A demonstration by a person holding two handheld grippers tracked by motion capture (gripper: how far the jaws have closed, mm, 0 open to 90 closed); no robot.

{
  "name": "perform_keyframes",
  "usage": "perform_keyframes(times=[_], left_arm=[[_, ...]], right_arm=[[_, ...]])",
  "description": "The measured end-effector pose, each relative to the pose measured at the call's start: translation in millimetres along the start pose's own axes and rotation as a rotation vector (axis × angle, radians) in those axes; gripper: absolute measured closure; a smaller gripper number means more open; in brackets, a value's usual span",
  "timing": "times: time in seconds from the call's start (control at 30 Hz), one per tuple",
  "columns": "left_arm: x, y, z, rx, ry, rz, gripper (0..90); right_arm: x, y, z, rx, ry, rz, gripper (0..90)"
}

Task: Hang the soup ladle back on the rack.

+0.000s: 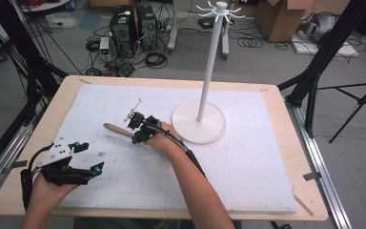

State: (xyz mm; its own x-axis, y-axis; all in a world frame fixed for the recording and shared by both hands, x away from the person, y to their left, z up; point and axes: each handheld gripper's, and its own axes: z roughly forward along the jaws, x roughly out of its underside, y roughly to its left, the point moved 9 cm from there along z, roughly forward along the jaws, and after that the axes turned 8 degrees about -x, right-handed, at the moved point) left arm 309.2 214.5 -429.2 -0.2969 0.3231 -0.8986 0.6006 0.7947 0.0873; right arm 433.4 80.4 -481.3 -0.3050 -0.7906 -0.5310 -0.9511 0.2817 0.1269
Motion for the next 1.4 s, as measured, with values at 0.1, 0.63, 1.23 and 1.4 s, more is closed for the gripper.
perform_keyframes(times=[0.1, 0.63, 1.23, 1.4], left_arm=[[0.0, -1.0, 1.1, 0.003, 0.002, 0.002, 13.1], [1.3, -6.2, 6.7, 0.013, 0.017, 0.009, 13.1], [0.3, -9.2, 9.8, 0.016, 0.017, 0.01, 13.2], [0.4, -10.5, 11.4, 0.019, 0.023, 0.019, 13.2]], right_arm=[[-2.9, 0.6, -16.3, 0.001, -0.043, 0.009, 76.6], [2.7, -4.0, -89.8, -0.019, -0.281, 0.024, 76.8], [15.5, -5.3, -122.7, -0.011, -0.362, 0.025, 76.7], [16.8, -3.5, -130.6, -0.001, -0.374, 0.003, 76.7]])
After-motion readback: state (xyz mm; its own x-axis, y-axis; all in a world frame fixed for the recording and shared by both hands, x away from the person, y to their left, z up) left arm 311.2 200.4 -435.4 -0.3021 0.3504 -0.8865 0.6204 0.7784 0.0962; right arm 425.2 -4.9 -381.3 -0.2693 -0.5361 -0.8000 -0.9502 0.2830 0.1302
